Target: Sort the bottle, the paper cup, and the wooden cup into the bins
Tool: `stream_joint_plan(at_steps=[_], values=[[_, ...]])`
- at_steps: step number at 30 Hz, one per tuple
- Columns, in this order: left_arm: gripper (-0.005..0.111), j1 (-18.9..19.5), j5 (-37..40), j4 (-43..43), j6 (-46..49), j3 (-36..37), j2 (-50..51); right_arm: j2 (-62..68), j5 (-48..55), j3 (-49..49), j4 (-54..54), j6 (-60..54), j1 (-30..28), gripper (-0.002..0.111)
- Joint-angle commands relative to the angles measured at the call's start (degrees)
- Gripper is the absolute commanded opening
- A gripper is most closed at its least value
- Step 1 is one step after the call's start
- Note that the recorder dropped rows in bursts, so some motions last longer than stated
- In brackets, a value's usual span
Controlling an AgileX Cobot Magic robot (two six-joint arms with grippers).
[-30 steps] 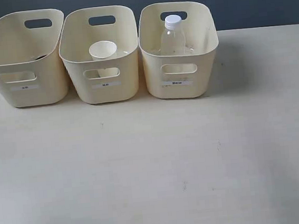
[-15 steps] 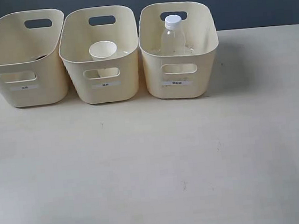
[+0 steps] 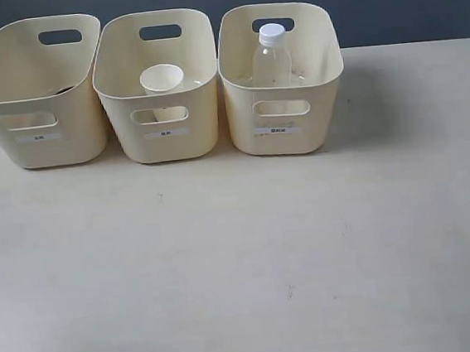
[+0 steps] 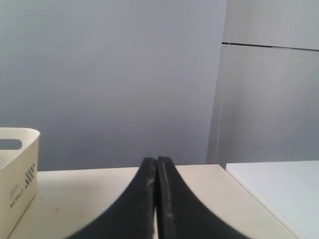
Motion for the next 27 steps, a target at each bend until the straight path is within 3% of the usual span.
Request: stream_joint_plan(at_steps=[1,27], values=[[0.0,-0.2,-0.6,-0.5,-0.2,0.0,-0.2,-2.6,7.4,0.2,25.2,-27.4,0.1,-0.001],[0.0,-0.2,-0.6,-0.5,-0.2,0.0,-0.2,-4.8,16.3,0.2,28.6,-30.8,-2.1,-0.001]])
